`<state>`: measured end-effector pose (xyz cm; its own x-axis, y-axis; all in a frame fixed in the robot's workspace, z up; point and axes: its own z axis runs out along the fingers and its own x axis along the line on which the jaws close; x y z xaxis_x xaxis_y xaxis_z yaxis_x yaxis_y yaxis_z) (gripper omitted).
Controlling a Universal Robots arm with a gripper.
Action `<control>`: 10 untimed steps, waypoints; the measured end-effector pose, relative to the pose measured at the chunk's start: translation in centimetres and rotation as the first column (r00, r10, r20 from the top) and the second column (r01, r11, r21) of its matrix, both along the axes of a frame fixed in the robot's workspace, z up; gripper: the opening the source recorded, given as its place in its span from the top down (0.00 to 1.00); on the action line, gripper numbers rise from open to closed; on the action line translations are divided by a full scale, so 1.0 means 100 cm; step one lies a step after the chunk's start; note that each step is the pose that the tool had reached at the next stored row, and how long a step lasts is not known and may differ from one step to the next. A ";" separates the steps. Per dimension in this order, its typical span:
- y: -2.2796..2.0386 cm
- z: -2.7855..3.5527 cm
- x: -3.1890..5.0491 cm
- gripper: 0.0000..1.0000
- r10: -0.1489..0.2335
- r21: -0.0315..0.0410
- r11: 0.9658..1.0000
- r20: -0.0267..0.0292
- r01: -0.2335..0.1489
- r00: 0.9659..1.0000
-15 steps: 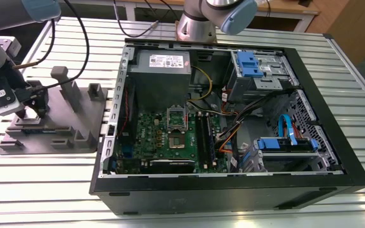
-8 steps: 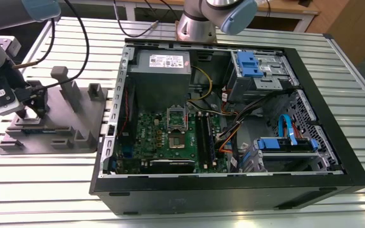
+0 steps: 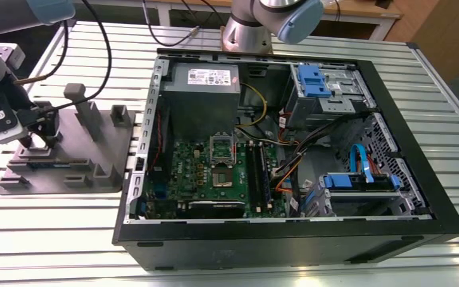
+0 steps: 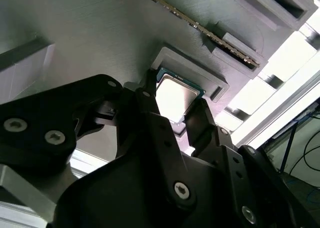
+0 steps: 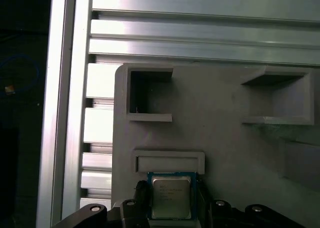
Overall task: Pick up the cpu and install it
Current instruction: 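Pick up the cpu and move it towards the insertion slot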
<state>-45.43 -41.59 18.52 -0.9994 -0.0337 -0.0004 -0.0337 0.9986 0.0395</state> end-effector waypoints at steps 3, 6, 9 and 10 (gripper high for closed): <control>0.0000 0.0021 0.0000 0.53 0.000 0.000 1.000 0.000 0.000 1.000; 0.0000 0.0050 0.0000 0.53 0.000 0.000 1.000 0.000 0.000 1.000; 0.0000 0.0084 0.0000 0.53 0.000 0.000 1.000 0.000 0.000 1.000; 0.0000 0.0096 0.0000 0.53 0.000 0.000 1.000 0.000 0.000 1.000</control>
